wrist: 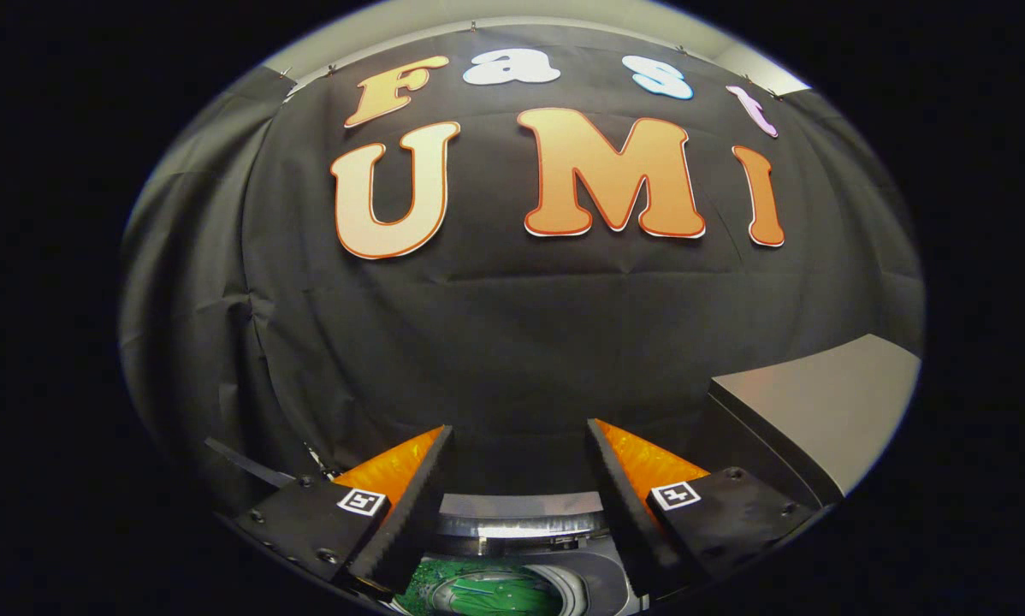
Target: Put the clothes into the washing machine and then close the washing machine lid.
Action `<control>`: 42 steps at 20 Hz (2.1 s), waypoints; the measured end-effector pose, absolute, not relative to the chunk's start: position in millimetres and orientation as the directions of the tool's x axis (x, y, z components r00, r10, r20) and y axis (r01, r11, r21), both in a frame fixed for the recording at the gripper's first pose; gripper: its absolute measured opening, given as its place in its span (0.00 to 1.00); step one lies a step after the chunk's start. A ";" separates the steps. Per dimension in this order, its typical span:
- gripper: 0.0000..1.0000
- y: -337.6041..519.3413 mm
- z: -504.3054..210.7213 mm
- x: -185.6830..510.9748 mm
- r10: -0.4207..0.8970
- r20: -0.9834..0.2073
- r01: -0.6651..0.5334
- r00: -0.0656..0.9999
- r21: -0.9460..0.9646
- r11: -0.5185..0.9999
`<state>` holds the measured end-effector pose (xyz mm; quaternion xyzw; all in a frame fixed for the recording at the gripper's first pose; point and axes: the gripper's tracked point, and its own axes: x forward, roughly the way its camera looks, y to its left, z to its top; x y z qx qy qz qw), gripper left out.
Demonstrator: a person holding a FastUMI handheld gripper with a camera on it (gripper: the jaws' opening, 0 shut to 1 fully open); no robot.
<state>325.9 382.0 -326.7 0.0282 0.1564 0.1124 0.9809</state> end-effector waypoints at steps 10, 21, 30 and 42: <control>0.97 371.1 -359.7 260.9 0.228 -0.341 -0.211 0.912 0.087 0.974; 0.97 386.6 -424.4 214.6 0.252 -0.480 -0.239 0.840 0.090 0.967; 0.97 374.5 -297.0 197.9 0.228 -0.343 -0.212 0.911 0.086 0.974; 0.97 241.9 -144.8 104.7 0.260 -0.153 -0.238 0.953 0.147 0.960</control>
